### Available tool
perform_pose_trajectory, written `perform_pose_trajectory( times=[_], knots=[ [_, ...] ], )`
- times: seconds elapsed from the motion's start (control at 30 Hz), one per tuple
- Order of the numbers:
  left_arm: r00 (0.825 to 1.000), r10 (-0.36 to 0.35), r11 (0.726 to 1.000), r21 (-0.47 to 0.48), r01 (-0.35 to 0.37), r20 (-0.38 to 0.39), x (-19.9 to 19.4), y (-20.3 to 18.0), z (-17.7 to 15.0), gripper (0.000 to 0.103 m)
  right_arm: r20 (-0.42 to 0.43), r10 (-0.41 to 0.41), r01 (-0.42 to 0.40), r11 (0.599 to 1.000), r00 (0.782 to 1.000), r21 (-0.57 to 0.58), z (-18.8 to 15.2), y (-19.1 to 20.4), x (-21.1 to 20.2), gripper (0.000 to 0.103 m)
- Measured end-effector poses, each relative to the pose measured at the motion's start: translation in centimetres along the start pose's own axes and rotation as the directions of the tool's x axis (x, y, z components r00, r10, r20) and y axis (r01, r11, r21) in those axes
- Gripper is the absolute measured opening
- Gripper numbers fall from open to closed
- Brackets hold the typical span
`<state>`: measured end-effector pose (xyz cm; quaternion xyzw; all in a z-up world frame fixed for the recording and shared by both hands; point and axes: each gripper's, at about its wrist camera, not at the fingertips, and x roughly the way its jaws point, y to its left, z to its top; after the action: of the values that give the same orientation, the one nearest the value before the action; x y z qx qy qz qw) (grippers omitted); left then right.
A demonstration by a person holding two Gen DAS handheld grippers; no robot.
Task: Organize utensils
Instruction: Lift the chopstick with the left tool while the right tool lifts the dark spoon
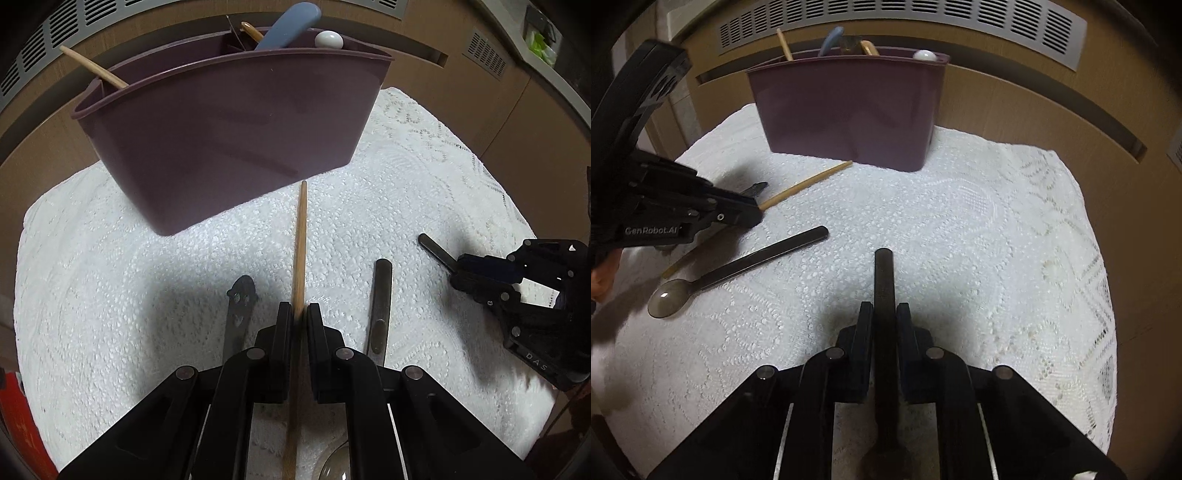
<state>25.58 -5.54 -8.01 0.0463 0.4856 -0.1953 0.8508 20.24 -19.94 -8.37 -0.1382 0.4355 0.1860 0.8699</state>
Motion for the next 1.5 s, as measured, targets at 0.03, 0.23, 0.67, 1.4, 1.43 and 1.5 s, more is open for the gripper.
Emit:
perform_pose_trajectory(
  times=[0.03,0.23,0.67,1.4,1.43,1.5],
  knots=[
    [1.0,0.0,1.0,0.01,0.0,-0.001,0.0,0.0,0.1,0.01,0.003,-0.005,0.005,1.0,1.0,-0.01,0.1,0.1,0.1,0.011],
    [1.0,-0.007,0.998,0.058,0.009,-0.022,1.0,-0.5,2.0,0.01,0.021,0.016,-0.016,1.0,1.0,0.023,0.4,-1.0,0.0,0.011],
    [1.0,-0.021,0.999,-0.043,0.021,0.001,-0.1,-0.5,3.3,0.006,0.095,0.056,-0.068,0.988,0.994,0.137,1.1,-3.6,-1.9,0.011],
    [0.916,-0.004,0.988,-0.142,0.067,0.401,-12.0,1.3,-1.9,0.006,0.124,0.021,-0.031,0.996,0.992,0.081,3.0,-0.6,-3.9,0.011],
    [0.914,-0.007,0.988,-0.139,0.07,0.405,-12.2,1.3,-2.0,0.006,0.111,0.025,-0.034,0.996,0.994,0.083,2.8,-0.6,-3.6,0.011],
    [0.911,-0.008,0.988,-0.139,0.071,0.413,-12.3,1.3,-2.1,0.006,0.099,0.034,-0.043,0.995,0.995,0.09,2.5,-0.7,-3.4,0.011]
  ],
)
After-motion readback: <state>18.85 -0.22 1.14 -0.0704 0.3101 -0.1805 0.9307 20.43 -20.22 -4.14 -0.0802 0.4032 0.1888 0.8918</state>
